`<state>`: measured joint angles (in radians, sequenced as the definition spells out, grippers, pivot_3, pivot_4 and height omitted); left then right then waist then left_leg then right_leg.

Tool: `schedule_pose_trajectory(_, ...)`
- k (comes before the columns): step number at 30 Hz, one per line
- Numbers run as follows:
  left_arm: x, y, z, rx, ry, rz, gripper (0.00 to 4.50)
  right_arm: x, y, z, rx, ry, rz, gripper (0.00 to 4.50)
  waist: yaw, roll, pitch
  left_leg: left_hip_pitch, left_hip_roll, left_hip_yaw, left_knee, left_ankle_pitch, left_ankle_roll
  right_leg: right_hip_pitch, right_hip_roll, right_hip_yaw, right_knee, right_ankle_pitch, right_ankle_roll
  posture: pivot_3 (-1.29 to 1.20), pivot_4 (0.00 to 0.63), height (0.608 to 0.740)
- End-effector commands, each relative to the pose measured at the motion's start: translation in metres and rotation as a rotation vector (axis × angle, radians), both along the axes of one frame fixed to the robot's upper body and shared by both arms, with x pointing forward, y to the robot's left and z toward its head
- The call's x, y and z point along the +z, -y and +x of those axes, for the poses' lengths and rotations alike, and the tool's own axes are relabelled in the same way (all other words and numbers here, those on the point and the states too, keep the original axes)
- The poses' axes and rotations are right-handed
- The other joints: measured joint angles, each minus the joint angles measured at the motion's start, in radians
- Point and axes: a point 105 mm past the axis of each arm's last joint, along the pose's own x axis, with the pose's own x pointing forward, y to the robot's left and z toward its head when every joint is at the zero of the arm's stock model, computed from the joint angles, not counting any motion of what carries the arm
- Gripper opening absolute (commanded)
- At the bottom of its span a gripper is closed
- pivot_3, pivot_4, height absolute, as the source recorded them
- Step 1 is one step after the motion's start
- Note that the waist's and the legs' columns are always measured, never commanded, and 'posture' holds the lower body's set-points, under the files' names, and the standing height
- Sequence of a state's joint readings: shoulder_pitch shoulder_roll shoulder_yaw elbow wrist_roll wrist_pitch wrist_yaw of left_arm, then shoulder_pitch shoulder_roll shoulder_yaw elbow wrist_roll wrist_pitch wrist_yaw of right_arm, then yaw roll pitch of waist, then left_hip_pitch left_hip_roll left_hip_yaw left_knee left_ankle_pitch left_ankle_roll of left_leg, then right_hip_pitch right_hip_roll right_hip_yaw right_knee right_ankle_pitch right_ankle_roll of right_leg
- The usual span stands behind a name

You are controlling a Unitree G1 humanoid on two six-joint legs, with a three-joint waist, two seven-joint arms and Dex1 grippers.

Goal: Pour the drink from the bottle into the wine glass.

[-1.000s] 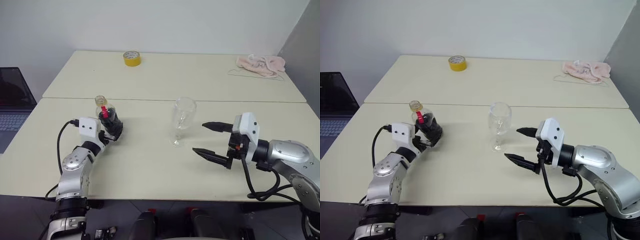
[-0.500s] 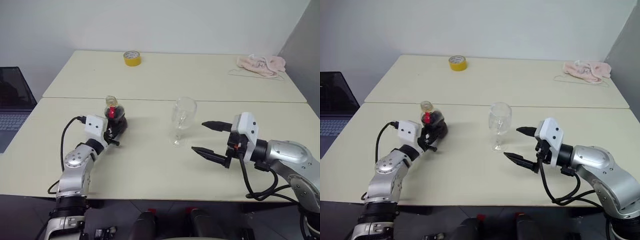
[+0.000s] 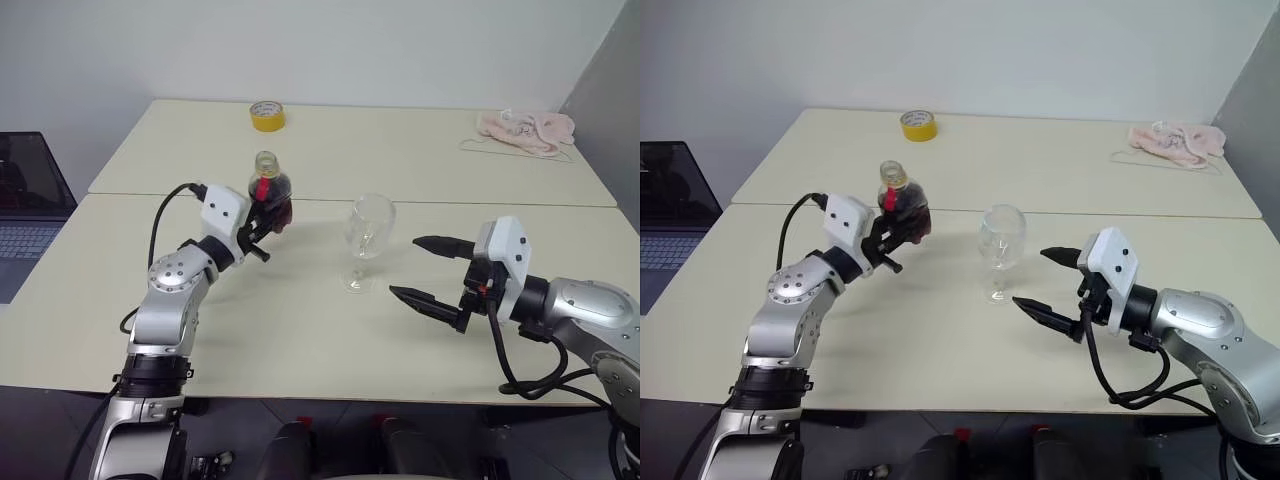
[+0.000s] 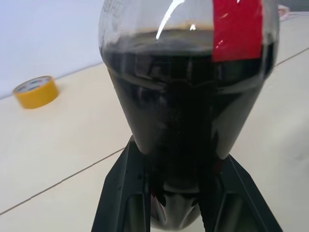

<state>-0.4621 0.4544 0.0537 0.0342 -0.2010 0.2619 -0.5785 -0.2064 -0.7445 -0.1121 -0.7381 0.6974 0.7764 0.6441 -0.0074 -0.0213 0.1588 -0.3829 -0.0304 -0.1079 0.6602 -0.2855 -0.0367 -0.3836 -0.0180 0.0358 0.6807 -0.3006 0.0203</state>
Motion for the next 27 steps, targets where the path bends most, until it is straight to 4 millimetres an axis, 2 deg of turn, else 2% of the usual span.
schedule_pose_trajectory(1, 0.032, 0.009, -0.002, -0.052, 0.102, 0.045, 0.81, 0.012, 0.004, -0.002, -0.017, 0.048, 0.002, 4.5, 0.0, 0.0, 0.0, 0.0, 0.0, 0.0, 0.0, 0.0, 0.0, 0.0, 0.0, 0.0, 0.0, 0.0, 0.0, 0.0, 0.15, 0.74)
schedule_pose_trajectory(12, 0.054, 0.018, 0.02, -0.14, 0.248, 0.36, 0.79, 0.021, 0.013, 0.001, -0.062, 0.068, 0.025, 4.5, 0.001, 0.0, 0.0, 0.0, -0.001, 0.0, 0.0, 0.0, 0.0, 0.0, 0.0, 0.0, 0.0, 0.0, 0.0, 0.0, 0.15, 0.74)
schedule_pose_trajectory(21, 0.064, 0.037, 0.036, -0.198, 0.381, 0.496, 0.79, 0.032, 0.005, 0.001, -0.023, 0.075, 0.055, 4.5, 0.001, -0.001, 0.001, -0.001, -0.001, 0.0, 0.0, 0.0, 0.0, -0.001, 0.0, 0.0, 0.0, 0.0, 0.0, 0.0, 0.15, 0.74)
schedule_pose_trajectory(27, 0.073, 0.052, 0.044, -0.232, 0.445, 0.529, 0.79, 0.031, 0.0, 0.003, -0.022, 0.059, 0.047, 4.5, 0.001, -0.001, 0.001, -0.003, -0.001, 0.0, 0.001, 0.0, 0.0, -0.002, 0.0, 0.0, 0.0, 0.0, 0.0, 0.0, 0.15, 0.74)
